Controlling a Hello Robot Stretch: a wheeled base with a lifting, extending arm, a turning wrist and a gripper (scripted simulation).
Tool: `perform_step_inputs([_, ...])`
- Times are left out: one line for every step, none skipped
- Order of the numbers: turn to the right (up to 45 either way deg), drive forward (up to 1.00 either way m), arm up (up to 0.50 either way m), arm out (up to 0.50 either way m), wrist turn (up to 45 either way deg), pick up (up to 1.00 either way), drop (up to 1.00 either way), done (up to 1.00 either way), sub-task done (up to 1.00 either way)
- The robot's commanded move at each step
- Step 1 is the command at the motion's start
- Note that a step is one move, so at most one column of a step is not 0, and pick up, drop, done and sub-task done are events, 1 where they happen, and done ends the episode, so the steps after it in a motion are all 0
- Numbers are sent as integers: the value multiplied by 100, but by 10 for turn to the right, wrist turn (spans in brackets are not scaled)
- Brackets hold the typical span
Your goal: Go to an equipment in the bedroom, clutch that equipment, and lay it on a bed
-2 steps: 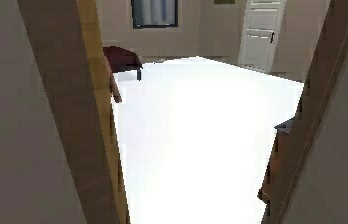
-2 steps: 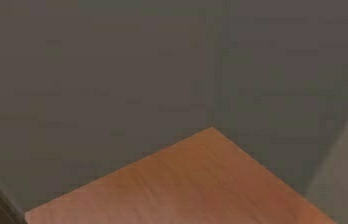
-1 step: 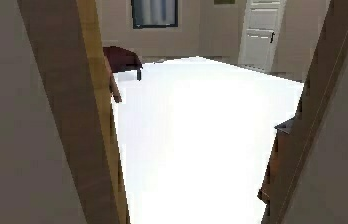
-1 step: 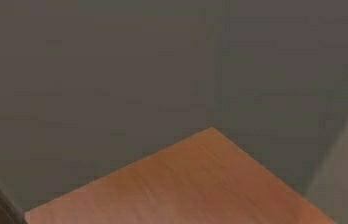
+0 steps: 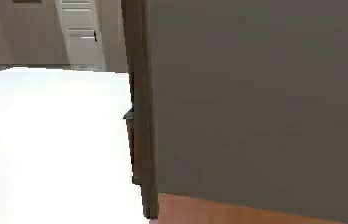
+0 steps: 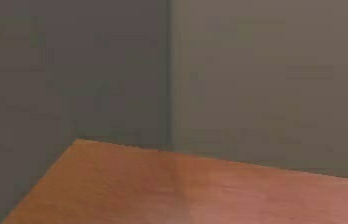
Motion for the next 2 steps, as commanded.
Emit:
perform_step_inputs([450,0,0,0,0,0,0,0,0])
perform_step_inputs([450,0,0,0,0,0,0,0,0])
